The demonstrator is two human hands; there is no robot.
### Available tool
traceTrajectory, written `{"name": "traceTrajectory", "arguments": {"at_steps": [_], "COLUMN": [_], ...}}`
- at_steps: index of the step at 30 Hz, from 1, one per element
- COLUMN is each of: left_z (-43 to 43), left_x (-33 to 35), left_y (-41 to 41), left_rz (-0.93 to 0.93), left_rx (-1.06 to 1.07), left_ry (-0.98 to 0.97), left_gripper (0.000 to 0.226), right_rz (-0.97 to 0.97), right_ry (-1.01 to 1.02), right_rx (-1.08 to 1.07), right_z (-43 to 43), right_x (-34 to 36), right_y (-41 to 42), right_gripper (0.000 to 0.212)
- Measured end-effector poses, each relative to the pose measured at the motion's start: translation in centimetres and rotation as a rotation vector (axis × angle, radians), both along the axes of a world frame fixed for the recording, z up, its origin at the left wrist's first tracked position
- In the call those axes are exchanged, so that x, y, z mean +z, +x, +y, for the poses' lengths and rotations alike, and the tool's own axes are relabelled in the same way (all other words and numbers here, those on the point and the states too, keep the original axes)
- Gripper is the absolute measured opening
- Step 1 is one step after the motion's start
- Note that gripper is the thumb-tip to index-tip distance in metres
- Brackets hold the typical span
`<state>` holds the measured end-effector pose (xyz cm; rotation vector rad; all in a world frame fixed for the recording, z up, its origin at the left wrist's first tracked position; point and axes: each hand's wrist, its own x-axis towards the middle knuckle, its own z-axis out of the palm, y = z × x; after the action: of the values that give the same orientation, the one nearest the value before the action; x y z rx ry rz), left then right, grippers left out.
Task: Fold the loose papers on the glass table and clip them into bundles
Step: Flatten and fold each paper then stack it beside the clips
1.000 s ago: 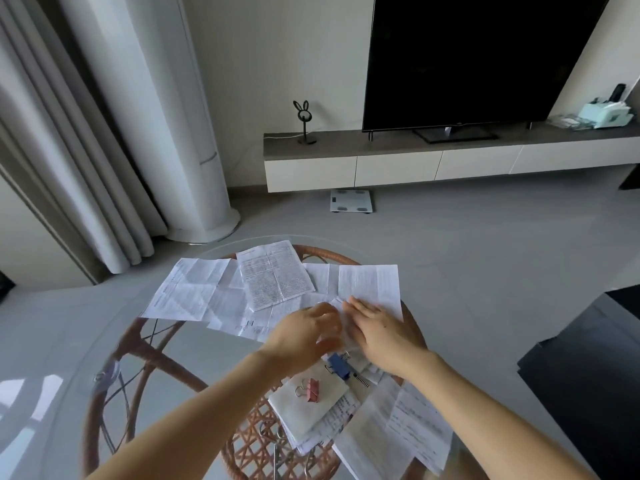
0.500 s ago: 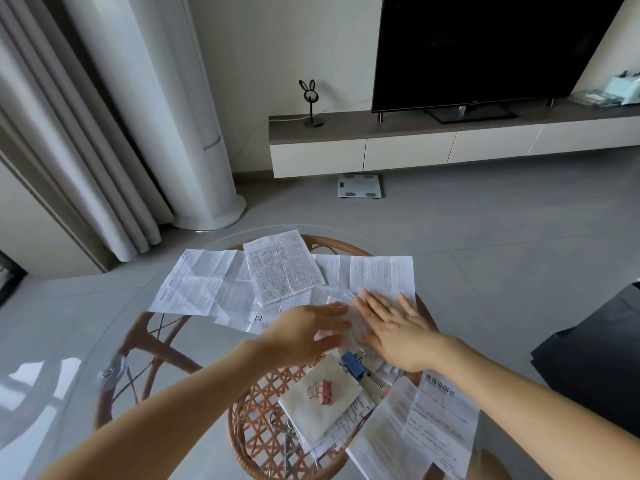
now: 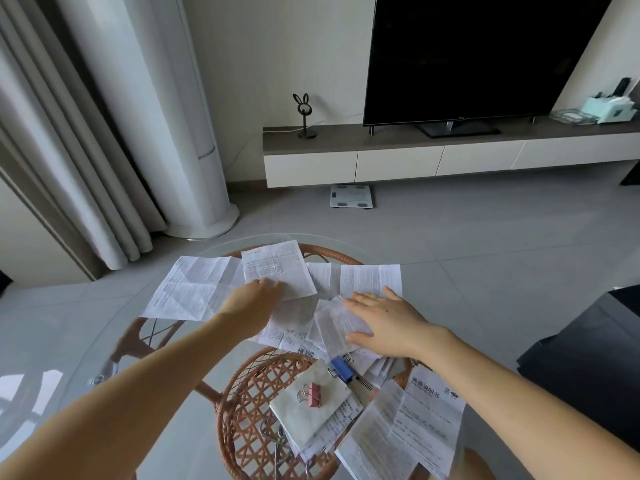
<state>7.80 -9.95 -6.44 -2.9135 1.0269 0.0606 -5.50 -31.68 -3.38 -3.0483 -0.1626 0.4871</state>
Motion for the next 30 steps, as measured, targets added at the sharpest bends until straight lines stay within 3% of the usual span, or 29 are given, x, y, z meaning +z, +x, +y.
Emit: {"name": "traceTrajectory", "arguments": {"at_steps": [6,11,15,18,21,23,25,27,30], "left_z": [0.2,2.3,5.0,8.0,11.3,13.7,16.3,18.9,21.3], "left_x": [3.4,7.1,9.7,10.1,10.3,10.8,10.9,10.5,8.5], "left_y": [-0.4,-1.7,-4.5,-7.4,-10.8,-13.2,-15.0,-16.6,-19.6], "left_rz": [-0.149,-0.225,-0.404,-0.412,-0.383,-0.364,-0.39,-0.347,-0.254], "left_rx": [-0.024,-0.079,-0.191,-0.237,-0.314,-0.377,-0.418,-0.405,-0.388], "left_ry": [-0.083,-0.304,-0.367,-0.384,-0.418,-0.416,-0.395,-0.421,-0.425], "left_gripper": [0.056,0.061,0.058,0.061,0.061,0.046,0.01,0.042,0.056], "right_rz": [-0.042,-0.13,-0.388,-0.605,-0.798,-0.81,-0.762,-0.755,-0.732], "right_ry": [0.014,0.016,0.097,0.218,0.402,0.493,0.526,0.531,0.563], "right_rx": [-0.011,-0.019,-0.027,0.054,0.191,0.276,0.311,0.336,0.345], "right_z": [0.4,1.2,3.3,6.5,9.8,11.8,13.1,14.4,15.8], "right_x": [2.3,4.8,7.1,7.9,7.3,6.6,5.6,4.5,2.1], "right_y": [0.5,0.0,-0.9,-2.2,-3.6,-4.8,-6.0,-7.2,-9.2], "right_gripper": [0.069,0.067,0.075,0.085,0.055,0.033,0.033,0.03,0.027]}}
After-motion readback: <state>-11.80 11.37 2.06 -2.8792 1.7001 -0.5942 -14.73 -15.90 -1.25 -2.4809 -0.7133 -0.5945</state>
